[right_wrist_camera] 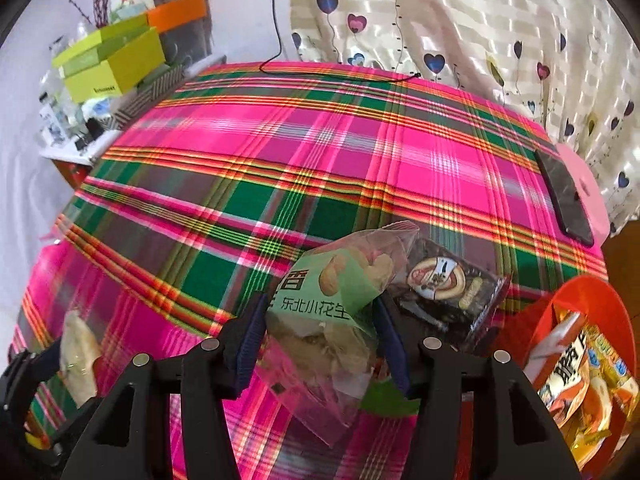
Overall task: Organize snacks
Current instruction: 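Grasp the clear peanut bag with the right tool while the left tool holds the white bag, then carry the white bag and peanut bag over the red basket with both tools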
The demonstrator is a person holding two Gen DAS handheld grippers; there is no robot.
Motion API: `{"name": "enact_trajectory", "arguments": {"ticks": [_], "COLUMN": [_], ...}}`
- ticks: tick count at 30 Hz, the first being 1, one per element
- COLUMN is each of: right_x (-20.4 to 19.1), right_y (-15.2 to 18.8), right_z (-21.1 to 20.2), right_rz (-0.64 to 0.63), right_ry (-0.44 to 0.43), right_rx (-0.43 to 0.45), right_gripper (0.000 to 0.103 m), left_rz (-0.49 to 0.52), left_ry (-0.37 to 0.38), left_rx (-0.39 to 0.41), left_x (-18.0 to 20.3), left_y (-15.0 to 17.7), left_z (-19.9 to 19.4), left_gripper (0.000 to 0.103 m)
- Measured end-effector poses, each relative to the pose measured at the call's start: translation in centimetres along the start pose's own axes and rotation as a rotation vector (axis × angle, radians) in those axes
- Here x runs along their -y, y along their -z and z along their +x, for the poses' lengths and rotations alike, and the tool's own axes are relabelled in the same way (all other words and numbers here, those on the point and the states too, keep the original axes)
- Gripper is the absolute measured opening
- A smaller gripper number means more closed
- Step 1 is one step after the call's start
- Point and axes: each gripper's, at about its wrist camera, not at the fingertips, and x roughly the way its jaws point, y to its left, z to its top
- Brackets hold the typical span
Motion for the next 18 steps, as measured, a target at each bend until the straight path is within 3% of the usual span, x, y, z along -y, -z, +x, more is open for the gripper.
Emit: {"name": "enact_trajectory", "arguments": {"ticks": [11,18], "right_x": [0.6,0.0], "right_y": [0.1,1.1], "right_z": [-1.0,-3.8], "right_rz": [0.034,0.035], "right_ry": [-0.033,-0.131], "right_rx": [0.039,0.090], "right_gripper": [0.047,0.047], "left_rz": [-0.014,-0.011], "left_ry": [0.003,-0.011], "left_rx": [0.009,0.027], "left_x": [-0.3,0.2], "left_y": [0.0,-0.3], "left_z": [-0.4,-1.5], "left_gripper": [0.074,0.074]}}
